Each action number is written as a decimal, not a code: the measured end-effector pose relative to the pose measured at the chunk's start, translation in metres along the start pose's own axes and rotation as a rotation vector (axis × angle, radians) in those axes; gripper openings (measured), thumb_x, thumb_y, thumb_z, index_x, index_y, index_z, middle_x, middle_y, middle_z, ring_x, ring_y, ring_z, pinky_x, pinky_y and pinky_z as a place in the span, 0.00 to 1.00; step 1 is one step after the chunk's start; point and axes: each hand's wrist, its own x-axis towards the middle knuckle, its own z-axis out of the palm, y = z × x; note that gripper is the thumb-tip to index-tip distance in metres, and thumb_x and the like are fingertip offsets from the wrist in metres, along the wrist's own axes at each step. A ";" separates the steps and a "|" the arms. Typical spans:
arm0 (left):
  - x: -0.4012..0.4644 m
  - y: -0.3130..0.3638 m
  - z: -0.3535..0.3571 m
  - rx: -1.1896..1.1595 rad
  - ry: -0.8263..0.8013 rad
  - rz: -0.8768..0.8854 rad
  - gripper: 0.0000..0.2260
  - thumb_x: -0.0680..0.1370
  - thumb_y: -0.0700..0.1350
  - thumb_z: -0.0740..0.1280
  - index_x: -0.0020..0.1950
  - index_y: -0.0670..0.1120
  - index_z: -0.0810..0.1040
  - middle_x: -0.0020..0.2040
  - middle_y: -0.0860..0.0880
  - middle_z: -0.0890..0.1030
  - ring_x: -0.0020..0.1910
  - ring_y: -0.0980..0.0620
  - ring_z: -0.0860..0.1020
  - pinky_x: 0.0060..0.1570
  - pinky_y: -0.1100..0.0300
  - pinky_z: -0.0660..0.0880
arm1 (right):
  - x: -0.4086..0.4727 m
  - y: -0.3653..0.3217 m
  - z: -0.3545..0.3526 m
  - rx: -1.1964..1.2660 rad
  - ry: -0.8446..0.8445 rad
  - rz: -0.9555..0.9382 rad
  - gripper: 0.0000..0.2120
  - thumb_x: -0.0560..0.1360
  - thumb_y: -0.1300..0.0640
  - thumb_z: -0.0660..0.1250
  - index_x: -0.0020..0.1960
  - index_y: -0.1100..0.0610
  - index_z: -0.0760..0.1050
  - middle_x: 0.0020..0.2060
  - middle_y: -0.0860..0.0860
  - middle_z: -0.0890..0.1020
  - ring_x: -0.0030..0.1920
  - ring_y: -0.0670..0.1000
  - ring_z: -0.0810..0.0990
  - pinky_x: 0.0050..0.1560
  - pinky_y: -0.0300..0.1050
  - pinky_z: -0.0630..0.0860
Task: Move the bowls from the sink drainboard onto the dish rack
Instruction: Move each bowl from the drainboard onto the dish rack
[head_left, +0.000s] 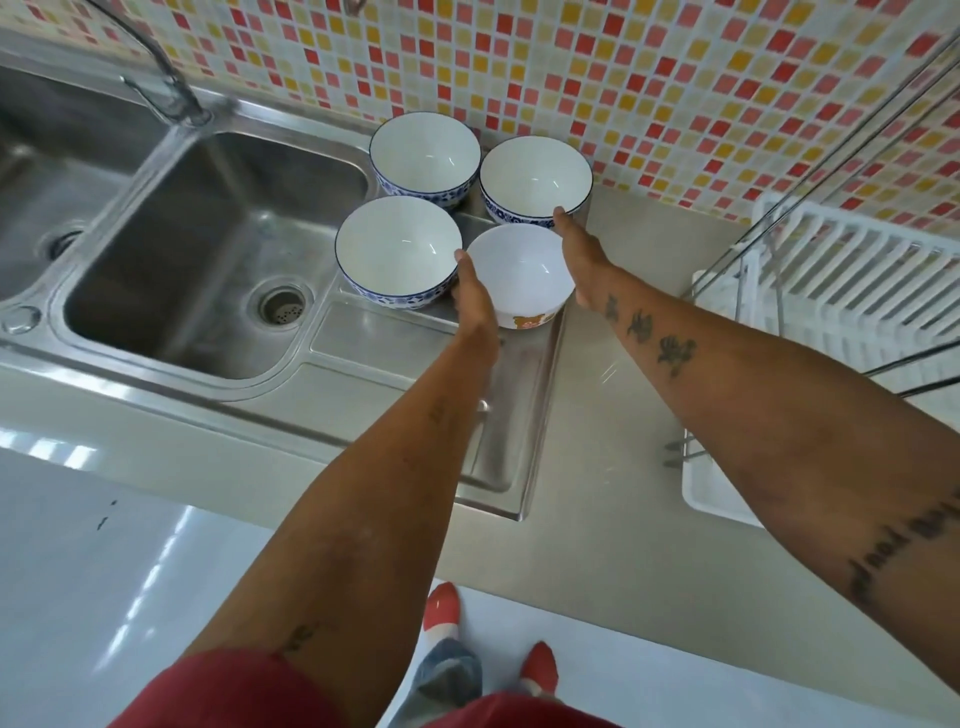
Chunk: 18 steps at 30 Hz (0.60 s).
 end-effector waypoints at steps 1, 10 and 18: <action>0.000 0.001 0.000 -0.007 -0.006 -0.006 0.31 0.78 0.67 0.52 0.77 0.53 0.60 0.73 0.46 0.70 0.69 0.40 0.70 0.69 0.43 0.66 | -0.003 0.000 -0.001 0.001 0.008 -0.002 0.28 0.78 0.40 0.56 0.71 0.57 0.68 0.66 0.57 0.75 0.63 0.58 0.75 0.63 0.51 0.73; -0.033 0.011 -0.003 -0.167 -0.035 0.005 0.30 0.78 0.67 0.49 0.75 0.53 0.66 0.72 0.44 0.73 0.69 0.39 0.71 0.73 0.41 0.61 | -0.039 -0.022 -0.004 0.169 0.008 -0.102 0.35 0.72 0.37 0.61 0.73 0.54 0.63 0.63 0.56 0.77 0.58 0.56 0.78 0.40 0.44 0.75; -0.113 0.069 -0.007 -0.312 -0.043 0.101 0.24 0.82 0.60 0.48 0.72 0.51 0.69 0.70 0.45 0.75 0.66 0.39 0.74 0.67 0.41 0.71 | -0.114 -0.067 0.000 0.259 -0.089 -0.270 0.29 0.77 0.36 0.53 0.64 0.56 0.76 0.58 0.57 0.81 0.58 0.59 0.79 0.61 0.55 0.75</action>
